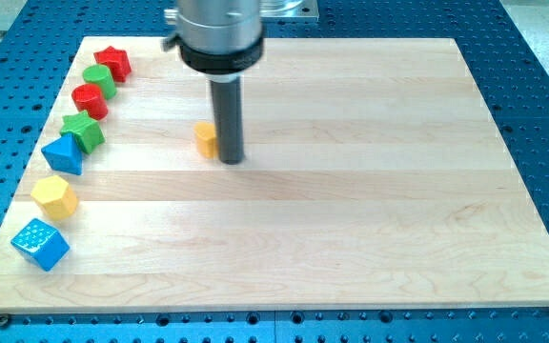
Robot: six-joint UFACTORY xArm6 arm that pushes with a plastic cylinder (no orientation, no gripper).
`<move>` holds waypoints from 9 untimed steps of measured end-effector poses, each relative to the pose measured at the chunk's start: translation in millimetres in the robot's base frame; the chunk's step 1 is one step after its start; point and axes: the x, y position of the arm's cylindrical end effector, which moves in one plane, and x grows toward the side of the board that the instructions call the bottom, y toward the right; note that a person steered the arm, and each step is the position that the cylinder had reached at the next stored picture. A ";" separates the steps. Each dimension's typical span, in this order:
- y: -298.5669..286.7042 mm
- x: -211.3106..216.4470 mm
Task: Place the heart above the red star
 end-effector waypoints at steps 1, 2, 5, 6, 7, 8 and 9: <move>-35.5 -10.4; -46.2 -54.0; -55.2 -57.5; -65.6 -101.7; -66.9 -103.7; -85.7 -97.4; -102.2 -122.5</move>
